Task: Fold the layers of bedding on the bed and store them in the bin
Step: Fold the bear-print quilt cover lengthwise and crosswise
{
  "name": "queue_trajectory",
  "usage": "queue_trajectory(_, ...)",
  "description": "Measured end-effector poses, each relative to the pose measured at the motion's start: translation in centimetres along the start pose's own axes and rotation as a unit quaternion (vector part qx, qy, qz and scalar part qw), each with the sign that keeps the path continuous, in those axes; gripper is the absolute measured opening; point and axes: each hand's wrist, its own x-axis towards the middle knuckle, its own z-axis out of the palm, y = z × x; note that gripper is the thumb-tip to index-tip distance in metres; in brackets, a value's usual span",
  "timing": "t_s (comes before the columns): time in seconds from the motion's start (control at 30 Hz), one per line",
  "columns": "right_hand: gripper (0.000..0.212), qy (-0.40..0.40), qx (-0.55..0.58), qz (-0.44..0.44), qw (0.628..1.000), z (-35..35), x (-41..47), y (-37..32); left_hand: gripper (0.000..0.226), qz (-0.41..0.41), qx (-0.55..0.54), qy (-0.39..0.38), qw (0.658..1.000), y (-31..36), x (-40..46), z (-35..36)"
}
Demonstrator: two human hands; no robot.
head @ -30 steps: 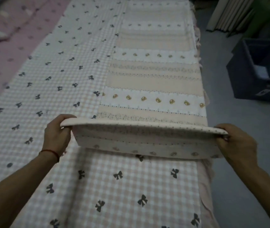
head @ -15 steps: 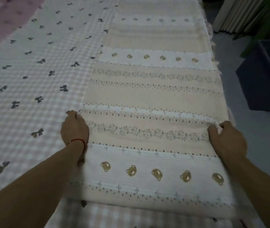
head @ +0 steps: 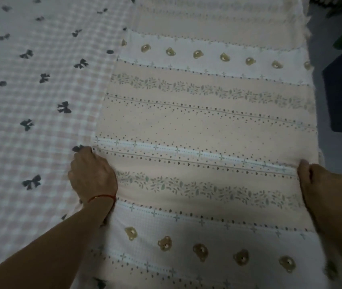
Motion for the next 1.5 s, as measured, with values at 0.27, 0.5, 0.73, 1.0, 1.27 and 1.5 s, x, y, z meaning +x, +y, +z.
queue_trajectory(0.27,0.065,0.014,0.026,-0.119,0.992,0.1,-2.1,-8.6,0.024,-0.019,0.013,-0.022,0.999,0.4,0.4,-0.4)
queue_trajectory(0.5,0.070,-0.006,0.047,-0.093,0.995,2.8,-1.7,-8.0,0.029,-0.010,0.002,-0.017,1.000,0.1,0.2,-0.5)
queue_trajectory(0.73,0.075,-0.002,0.063,-0.093,0.994,3.4,-1.4,-7.6,0.036,0.018,0.007,-0.029,0.999,0.3,-0.1,-1.3)
queue_trajectory(1.0,0.077,0.004,0.070,-0.093,0.993,3.9,-1.1,-7.6,0.044,0.018,0.058,-0.073,0.995,1.7,0.1,-2.4)
queue_trajectory(1.27,0.079,-0.038,0.094,-0.138,0.985,3.8,-0.6,-6.7,0.070,-0.094,0.209,-0.032,0.973,7.3,-3.3,-4.3)
queue_trajectory(1.5,0.083,-0.086,0.056,-0.267,0.958,0.0,1.1,-4.8,0.075,-0.233,0.097,-0.123,0.960,19.1,-9.1,1.4)
